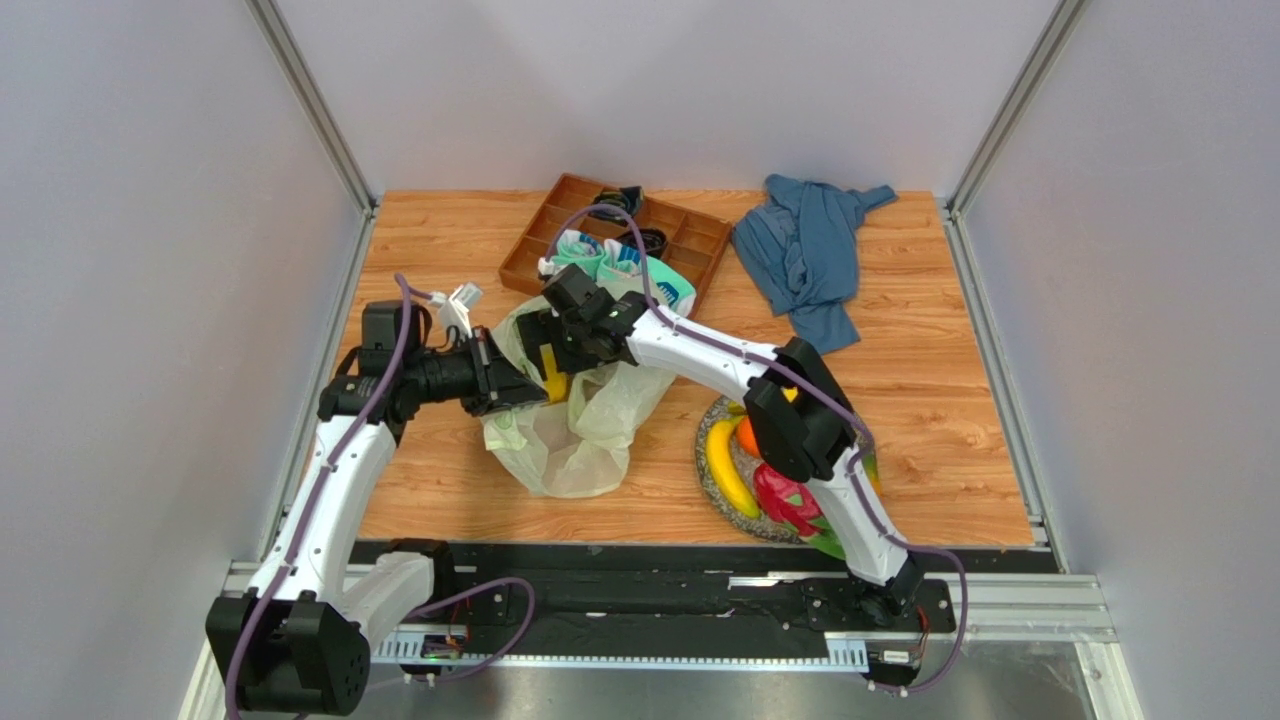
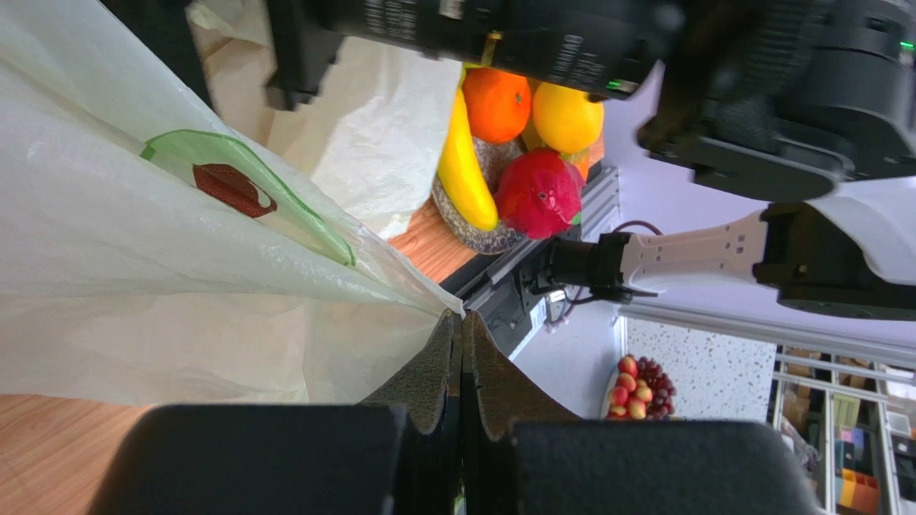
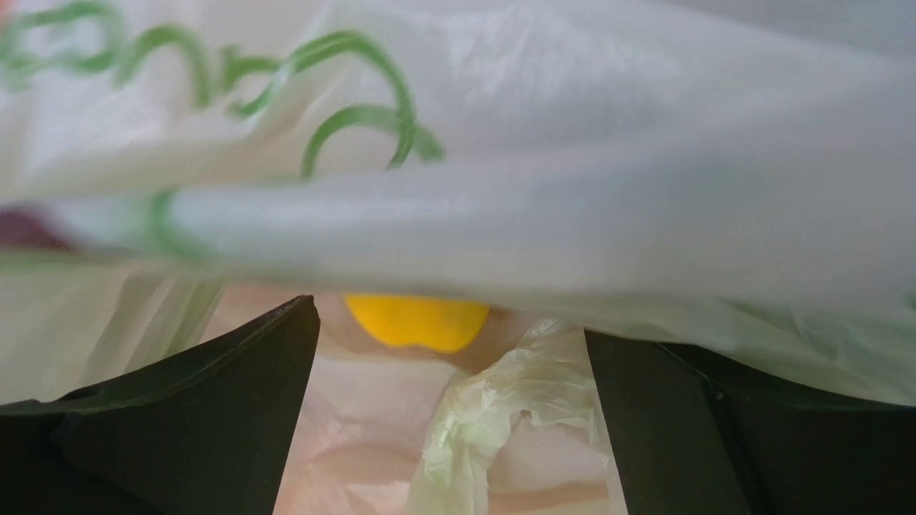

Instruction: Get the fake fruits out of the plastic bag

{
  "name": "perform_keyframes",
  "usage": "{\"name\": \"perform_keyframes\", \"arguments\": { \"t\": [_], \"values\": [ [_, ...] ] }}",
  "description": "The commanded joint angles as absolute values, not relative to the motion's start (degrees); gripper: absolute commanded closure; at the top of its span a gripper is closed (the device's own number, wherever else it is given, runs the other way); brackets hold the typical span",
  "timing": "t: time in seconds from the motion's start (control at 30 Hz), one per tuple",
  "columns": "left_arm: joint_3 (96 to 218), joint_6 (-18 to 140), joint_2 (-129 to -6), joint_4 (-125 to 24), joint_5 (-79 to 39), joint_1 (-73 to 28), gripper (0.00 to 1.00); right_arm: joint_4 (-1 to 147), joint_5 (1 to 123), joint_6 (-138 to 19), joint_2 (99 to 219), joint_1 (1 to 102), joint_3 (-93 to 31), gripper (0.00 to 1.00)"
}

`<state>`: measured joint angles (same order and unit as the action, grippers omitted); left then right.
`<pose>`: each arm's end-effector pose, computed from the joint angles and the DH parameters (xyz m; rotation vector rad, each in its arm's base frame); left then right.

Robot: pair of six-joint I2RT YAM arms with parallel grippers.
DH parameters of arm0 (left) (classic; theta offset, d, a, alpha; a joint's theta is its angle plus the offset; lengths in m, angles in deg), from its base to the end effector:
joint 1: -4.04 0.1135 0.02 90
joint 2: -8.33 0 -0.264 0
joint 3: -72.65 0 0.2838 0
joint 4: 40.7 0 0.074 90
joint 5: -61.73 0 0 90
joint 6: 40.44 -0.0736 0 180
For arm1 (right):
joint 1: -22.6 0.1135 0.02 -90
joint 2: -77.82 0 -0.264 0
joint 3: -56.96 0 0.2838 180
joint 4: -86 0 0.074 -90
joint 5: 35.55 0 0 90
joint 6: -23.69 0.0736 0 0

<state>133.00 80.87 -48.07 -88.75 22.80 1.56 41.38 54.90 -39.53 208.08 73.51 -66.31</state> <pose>0.2407 -0.0677 0.2693 -0.1218 2.3398 -1.3323 0.3552 0.4381 0.1647 -0.5398 2.5089 0.5682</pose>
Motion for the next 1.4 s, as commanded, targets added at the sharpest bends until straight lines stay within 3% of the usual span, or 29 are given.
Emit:
{"name": "perform_keyframes", "arguments": {
  "t": [0.0,0.2,0.3,0.37,0.47,0.57,0.73,0.83,1.0,1.37],
  "values": [
    [133.0,81.9,-48.4,-86.2,25.0,1.9,1.0,43.3,53.7,-43.6,198.1,74.3,-64.4,0.0],
    [134.8,81.7,-50.0,-86.1,25.2,2.0,1.0,42.1,57.8,-43.6,196.5,75.5,-62.8,0.0],
    [135.9,81.3,-50.9,-86.1,25.3,2.1,1.0,42.5,61.2,-42.9,196.9,75.5,-62.1,0.06],
    [136.6,81.1,-51.3,-86.4,25.3,2.4,1.0,43.3,64.6,-42.3,197.7,75.6,-61.9,0.23],
    [137.2,80.8,-51.6,-86.7,25.2,2.7,1.0,43.7,69.1,-40.0,198.3,75.6,-60.6,0.35],
    [137.2,80.7,-51.8,-87.0,25.3,3.0,1.0,44.3,69.9,-38.7,198.8,75.8,-59.1,0.33],
    [136.9,81.8,-52.2,-85.8,28.3,3.0,1.0,45.7,67.5,-39.9,200.5,75.8,-59.7,0.15],
    [137.2,83.7,-52.7,-83.6,31.8,3.0,1.0,46.2,65.7,-40.6,202.1,75.8,-60.6,0.09],
    [136.8,86.1,-53.7,-82.8,34.8,5.4,1.0,46.6,61.5,-44.6,200.0,75.3,-59.4,0.07],
    [136.0,79.9,-54.2,-90.4,27.9,8.1,1.0,61.7,68.0,-40.5,186.9,73.3,-39.1,0.05]
  ]
}}
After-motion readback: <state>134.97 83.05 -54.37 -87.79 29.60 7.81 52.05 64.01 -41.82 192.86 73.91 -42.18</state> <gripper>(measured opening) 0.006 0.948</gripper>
